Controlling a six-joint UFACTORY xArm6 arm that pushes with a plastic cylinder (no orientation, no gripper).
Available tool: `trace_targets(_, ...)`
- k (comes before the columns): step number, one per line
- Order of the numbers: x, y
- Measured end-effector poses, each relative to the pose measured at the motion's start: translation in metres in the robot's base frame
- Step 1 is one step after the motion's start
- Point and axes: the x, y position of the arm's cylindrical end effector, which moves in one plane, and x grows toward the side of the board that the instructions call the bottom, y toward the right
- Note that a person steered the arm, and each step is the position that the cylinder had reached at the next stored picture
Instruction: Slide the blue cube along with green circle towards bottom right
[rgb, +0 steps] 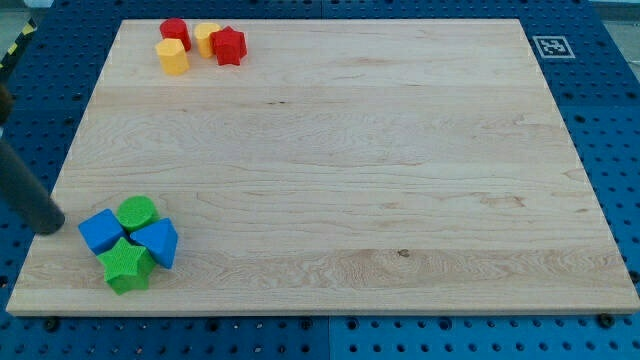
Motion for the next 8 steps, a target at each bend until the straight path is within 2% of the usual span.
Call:
trace_targets(1, 0.000, 0.000)
trace_targets(3, 0.020, 0.037)
trace_targets(6, -0.022, 0.081)
trace_targets(8, -0.024, 0.138)
